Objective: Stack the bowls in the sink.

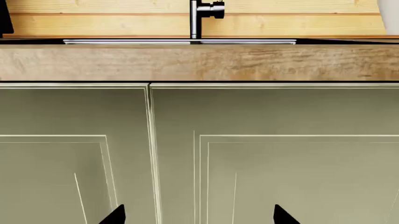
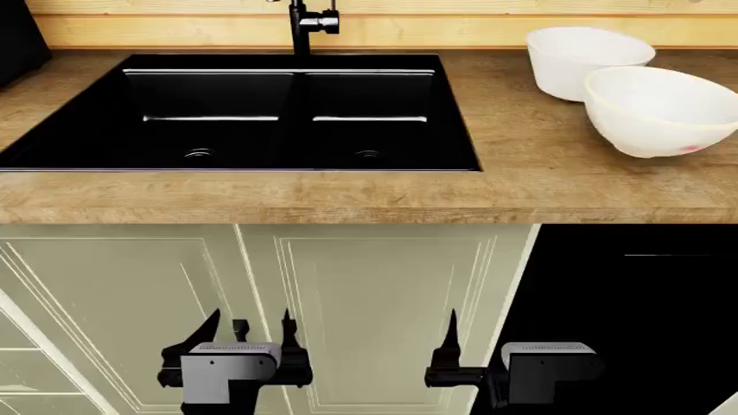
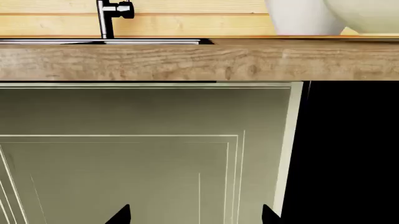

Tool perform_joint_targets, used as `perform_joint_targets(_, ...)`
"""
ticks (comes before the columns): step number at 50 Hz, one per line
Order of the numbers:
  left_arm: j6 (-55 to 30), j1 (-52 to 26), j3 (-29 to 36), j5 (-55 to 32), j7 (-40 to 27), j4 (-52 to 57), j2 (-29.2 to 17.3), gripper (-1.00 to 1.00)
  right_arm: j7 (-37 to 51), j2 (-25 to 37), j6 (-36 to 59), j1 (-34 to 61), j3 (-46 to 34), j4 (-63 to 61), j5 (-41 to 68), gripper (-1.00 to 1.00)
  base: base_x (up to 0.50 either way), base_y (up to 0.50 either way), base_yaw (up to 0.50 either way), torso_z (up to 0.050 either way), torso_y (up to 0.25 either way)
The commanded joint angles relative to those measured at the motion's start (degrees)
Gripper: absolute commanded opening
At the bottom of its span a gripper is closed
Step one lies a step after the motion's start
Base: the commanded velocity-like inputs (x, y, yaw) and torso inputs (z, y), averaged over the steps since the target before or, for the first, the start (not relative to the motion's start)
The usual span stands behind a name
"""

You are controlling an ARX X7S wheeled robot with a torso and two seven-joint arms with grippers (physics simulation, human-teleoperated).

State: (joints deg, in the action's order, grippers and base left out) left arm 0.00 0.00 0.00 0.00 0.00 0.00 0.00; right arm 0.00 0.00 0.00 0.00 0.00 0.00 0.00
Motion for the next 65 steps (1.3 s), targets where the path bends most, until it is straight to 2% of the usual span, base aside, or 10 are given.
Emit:
perform_joint_targets(1,0.0,0.0,1.1,-0.8,-1.1,0.0,-0.9,1.0,1.1,0.9,0.0,0.0,-1.1,0.0,0.9,1.0,0.0,0.0,0.0,0.0,0.0)
perform_joint_targets(18,0.0,-0.5,3.9,-2.8,-4.1,-0.8,-3.3,1.0,3.9,3.2,-0.2,0.2,-3.7,0.4,3.7,1.0,0.0,-0.02,0.0,0.0,0.0)
perform_joint_targets(38,-0.3,-0.6,5.7,-4.1,-5.8,-0.7,-4.8,1.0,5.3,4.8,0.1,0.0,-5.2,0.2,5.7,1.0,-0.01,-0.36,0.0,0.0,0.0)
perform_joint_targets(65,-0.7,-1.0,7.7,-5.6,-7.6,-0.5,-6.4,1.0,7.3,6.1,1.3,1.4,-7.4,0.9,7.6,1.0,-0.13,-0.43,0.0,0.0,0.0)
